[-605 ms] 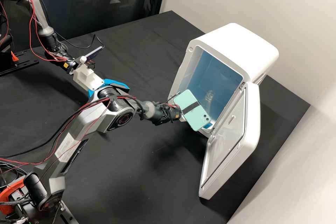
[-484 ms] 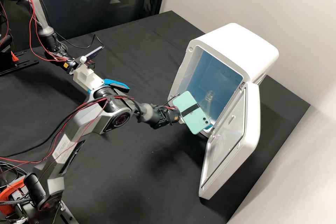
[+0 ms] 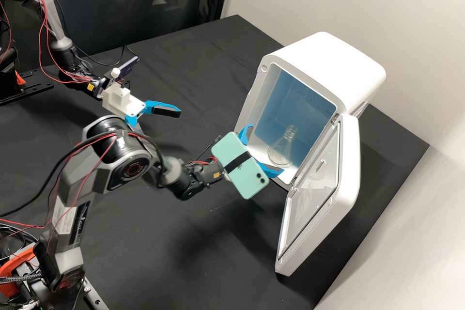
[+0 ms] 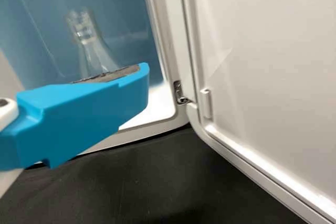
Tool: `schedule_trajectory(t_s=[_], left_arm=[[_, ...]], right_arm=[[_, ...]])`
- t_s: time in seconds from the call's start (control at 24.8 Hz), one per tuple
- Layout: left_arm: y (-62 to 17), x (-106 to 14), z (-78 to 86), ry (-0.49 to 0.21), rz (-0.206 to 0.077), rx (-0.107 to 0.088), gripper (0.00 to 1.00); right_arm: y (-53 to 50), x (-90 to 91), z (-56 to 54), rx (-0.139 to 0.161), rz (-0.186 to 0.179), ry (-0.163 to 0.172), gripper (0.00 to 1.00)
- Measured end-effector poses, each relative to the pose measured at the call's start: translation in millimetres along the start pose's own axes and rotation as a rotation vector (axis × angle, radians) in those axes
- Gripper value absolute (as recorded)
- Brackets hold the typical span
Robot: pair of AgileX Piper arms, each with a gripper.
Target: Place the flask in the incubator
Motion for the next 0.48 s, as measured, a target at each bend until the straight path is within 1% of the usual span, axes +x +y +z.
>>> schedule_trajectory(t_s=[0.04, 0.12, 0.16, 0.2, 0.24, 0.28, 0.32, 0.36, 0.4, 0.44, 0.48], left_arm=[[-0.4, -0.4, 0.0, 0.007, 0.000, 0.010, 1.00], [0.2, -0.3, 0.7, 0.011, 0.004, 0.010, 1.00], [0.8, -0.4, 0.8, 0.010, 0.007, 0.010, 1.00], [0.8, -0.4, 0.8, 0.010, 0.007, 0.010, 1.00], [0.9, -0.4, 0.4, 0.014, 0.008, 0.008, 1.00], [1.7, -0.5, 0.5, 0.015, 0.011, 0.008, 1.00], [1.6, -0.5, 0.6, 0.015, 0.011, 0.008, 1.00], [2.3, -0.6, 0.6, 0.015, 0.014, 0.008, 1.00], [2.3, -0.6, 0.6, 0.015, 0.014, 0.008, 1.00], [2.5, -0.6, 0.7, 0.014, 0.016, 0.008, 1.00], [2.6, -0.6, 0.7, 0.014, 0.016, 0.008, 1.00]], right_arm=[[1.5, -8.2, 1.0, 0.000, 0.012, 0.009, 1.00], [3.8, -26.6, 2.4, -0.004, 0.029, 0.037, 1.00], [5.9, -41.2, 4.1, -0.002, 0.053, 0.059, 1.00], [6.8, -46.7, 4.6, 0.000, 0.059, 0.072, 1.00], [8.2, -54.8, 6.0, 0.018, 0.061, 0.084, 1.00], [8.7, -60.4, 7.0, 0.029, 0.054, 0.090, 1.00], [9.2, -64.9, 7.8, 0.042, 0.040, 0.098, 1.00], [10.4, -70.3, 9.5, 0.058, 0.025, 0.099, 1.00], [12.5, -74.5, 11.6, 0.086, 0.020, 0.096, 1.00], [15.7, -81.6, 14.1, 0.123, 0.018, 0.091, 1.00], [18.5, -87.9, 15.8, 0.150, 0.015, 0.089, 1.00]])
